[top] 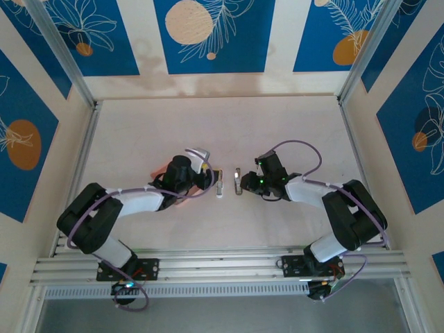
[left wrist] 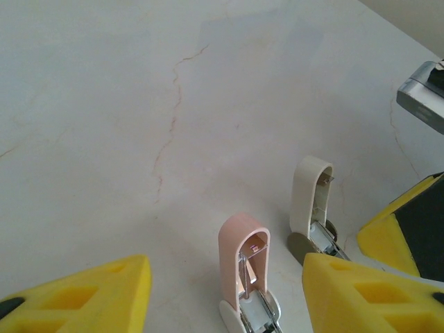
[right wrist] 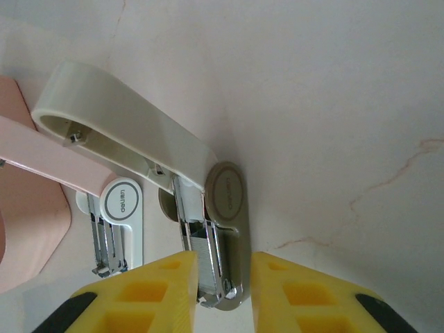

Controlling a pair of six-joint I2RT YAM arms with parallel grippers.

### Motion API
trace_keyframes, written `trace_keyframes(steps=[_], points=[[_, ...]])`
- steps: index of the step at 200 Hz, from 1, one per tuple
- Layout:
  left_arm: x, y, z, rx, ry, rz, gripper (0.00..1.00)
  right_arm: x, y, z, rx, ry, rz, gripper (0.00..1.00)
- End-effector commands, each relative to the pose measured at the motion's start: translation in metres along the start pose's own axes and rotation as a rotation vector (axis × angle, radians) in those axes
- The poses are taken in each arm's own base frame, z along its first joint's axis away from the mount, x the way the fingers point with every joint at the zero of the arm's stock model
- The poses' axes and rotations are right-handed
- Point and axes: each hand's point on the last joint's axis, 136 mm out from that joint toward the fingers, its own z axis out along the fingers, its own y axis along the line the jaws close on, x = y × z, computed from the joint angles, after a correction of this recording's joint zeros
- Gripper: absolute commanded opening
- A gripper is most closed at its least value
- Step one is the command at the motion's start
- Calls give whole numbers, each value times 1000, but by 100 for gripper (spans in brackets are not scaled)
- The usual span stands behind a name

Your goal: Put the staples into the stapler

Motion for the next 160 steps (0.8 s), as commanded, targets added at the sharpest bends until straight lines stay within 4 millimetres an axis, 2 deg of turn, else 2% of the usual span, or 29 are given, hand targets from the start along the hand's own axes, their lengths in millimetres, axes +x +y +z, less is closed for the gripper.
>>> trace_keyframes(steps=[1, 160], points=[[-17, -12, 4, 45, -43, 31, 59, -5, 11, 2, -44, 11, -7, 27], [-14, -10, 5, 38, -35, 30, 59, -1, 8, 16, -21, 53, -16, 24]])
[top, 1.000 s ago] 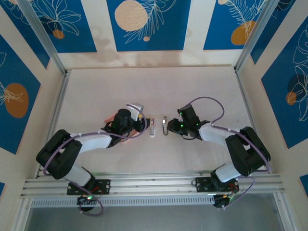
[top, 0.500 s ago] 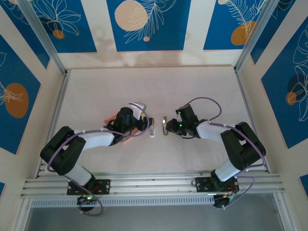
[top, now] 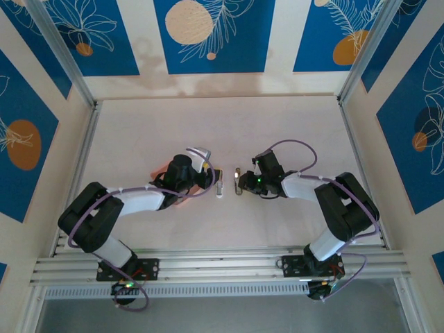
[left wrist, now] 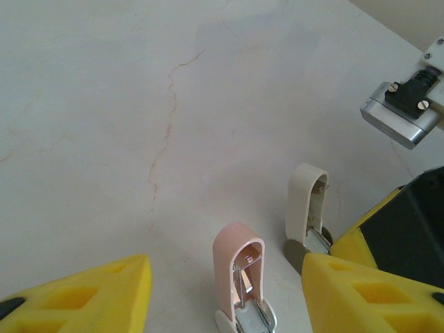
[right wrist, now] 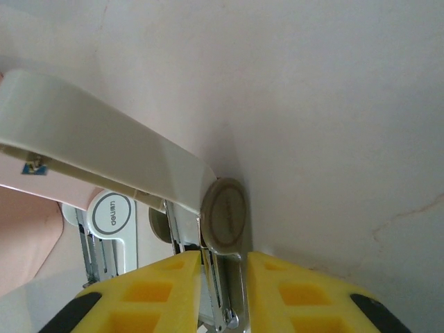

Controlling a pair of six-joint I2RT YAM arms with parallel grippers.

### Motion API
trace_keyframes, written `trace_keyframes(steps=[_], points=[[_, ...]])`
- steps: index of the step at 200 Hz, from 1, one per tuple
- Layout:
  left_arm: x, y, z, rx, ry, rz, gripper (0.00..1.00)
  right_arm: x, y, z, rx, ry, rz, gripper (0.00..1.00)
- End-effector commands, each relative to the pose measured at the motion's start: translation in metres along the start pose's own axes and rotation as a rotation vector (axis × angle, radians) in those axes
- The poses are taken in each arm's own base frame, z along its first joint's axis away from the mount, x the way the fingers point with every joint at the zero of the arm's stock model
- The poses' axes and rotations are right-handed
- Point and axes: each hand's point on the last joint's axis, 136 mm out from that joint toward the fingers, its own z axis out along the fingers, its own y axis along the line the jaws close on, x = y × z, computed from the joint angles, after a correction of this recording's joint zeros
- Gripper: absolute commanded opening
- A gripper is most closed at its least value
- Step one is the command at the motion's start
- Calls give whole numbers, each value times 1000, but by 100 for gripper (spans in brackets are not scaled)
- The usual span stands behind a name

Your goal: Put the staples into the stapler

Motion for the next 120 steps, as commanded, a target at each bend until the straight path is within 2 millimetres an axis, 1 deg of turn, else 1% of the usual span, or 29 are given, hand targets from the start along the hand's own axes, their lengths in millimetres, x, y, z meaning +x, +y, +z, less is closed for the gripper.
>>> trace_keyframes(steps=[1, 66, 120], points=[[-10, -8, 3, 31, -27, 28, 59, -2, 7, 2, -13, 14, -21, 24], [-9, -8, 3, 32, -24, 28, 59, 11, -1, 7, 45, 43, -44, 23], [-9, -8, 1, 29, -24, 29, 59, 14, -3, 6, 77, 44, -66, 20]])
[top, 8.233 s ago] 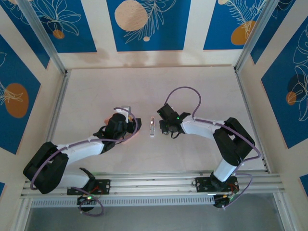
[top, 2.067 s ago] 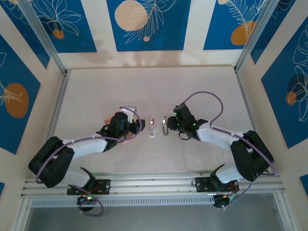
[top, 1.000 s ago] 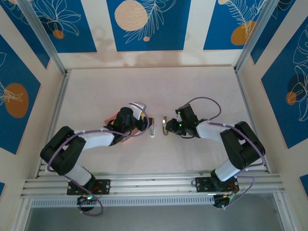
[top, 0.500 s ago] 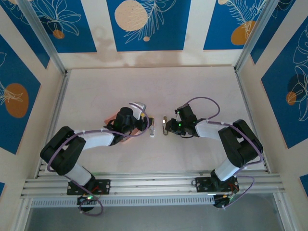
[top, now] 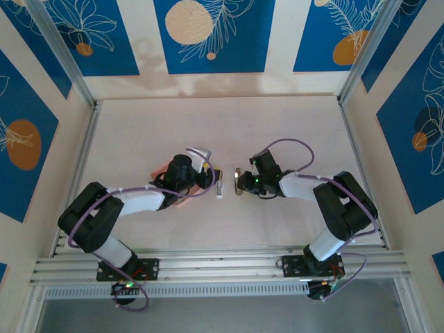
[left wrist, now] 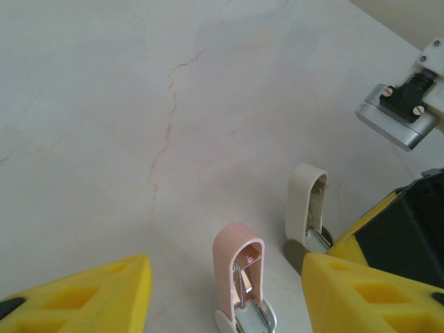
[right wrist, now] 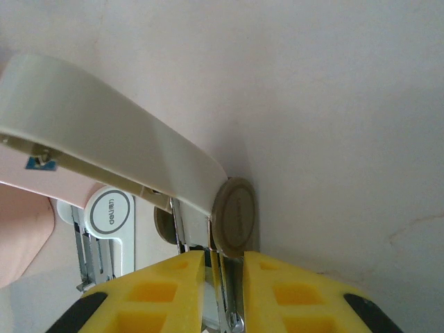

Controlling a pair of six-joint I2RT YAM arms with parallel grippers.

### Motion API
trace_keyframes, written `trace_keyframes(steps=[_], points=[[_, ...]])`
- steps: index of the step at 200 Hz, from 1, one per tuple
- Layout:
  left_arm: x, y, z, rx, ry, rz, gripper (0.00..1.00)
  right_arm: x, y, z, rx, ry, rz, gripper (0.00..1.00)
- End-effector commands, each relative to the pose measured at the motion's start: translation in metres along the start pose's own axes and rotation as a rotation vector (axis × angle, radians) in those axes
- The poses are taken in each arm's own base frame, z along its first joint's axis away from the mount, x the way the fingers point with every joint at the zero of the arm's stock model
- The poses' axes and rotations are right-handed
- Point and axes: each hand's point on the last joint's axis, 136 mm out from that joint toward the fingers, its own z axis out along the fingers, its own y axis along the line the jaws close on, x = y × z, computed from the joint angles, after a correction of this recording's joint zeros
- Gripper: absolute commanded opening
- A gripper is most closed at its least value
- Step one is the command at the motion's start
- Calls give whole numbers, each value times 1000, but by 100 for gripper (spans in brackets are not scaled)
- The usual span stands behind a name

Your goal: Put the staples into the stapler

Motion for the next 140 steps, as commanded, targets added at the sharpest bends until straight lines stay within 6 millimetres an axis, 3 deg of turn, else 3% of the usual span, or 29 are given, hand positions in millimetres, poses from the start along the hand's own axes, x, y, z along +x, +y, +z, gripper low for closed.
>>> trace_keyframes(steps=[1, 66, 140], points=[[-9, -8, 1, 29, -24, 30, 59, 10, -7, 2, 49, 36, -21, 20], [-11, -10, 1, 36, -22, 28, 59, 6, 0, -6, 45, 12, -48, 19], [-26, -23, 11, 92, 28, 56, 59, -9, 19, -28, -20, -77, -93, 26]])
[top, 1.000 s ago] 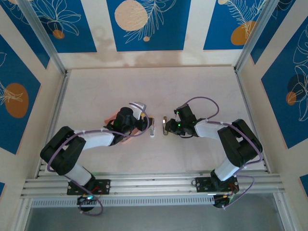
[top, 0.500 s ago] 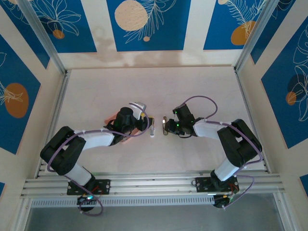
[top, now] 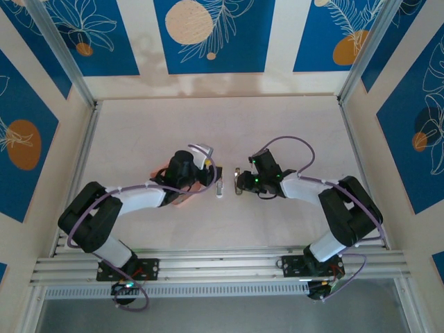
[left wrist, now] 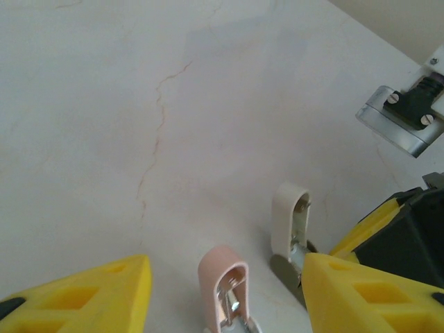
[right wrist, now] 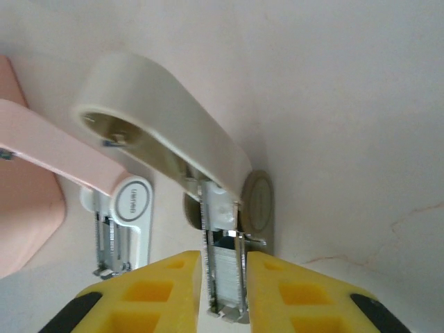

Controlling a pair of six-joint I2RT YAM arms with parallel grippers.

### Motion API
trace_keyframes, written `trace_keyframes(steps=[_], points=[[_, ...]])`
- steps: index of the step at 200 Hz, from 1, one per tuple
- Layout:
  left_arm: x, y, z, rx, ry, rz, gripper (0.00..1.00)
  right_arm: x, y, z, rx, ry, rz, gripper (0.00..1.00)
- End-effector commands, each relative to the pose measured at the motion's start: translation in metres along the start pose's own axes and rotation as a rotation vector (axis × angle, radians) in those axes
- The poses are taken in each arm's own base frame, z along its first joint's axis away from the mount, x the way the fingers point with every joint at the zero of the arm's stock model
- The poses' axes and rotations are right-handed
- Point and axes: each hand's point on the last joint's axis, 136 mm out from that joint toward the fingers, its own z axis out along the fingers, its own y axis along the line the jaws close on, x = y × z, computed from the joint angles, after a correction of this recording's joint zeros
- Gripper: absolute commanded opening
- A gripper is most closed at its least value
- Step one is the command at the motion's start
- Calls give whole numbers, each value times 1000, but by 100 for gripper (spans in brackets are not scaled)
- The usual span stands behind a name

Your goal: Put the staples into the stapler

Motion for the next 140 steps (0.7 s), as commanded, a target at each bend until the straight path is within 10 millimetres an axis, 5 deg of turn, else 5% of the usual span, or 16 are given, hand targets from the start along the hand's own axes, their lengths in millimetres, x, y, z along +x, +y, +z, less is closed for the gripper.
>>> trace_keyframes(steps=[1, 62, 140], points=[[-9, -14, 8, 60, 28, 40, 59, -5, 7, -12, -22, -35, -30, 26], [-21, -43, 34, 220, 185, 90, 59, -8, -10, -33, -89, -91, 83, 27], [2, -73, 68, 417, 471, 61, 56, 1, -30, -39, -80, -99, 132, 28]])
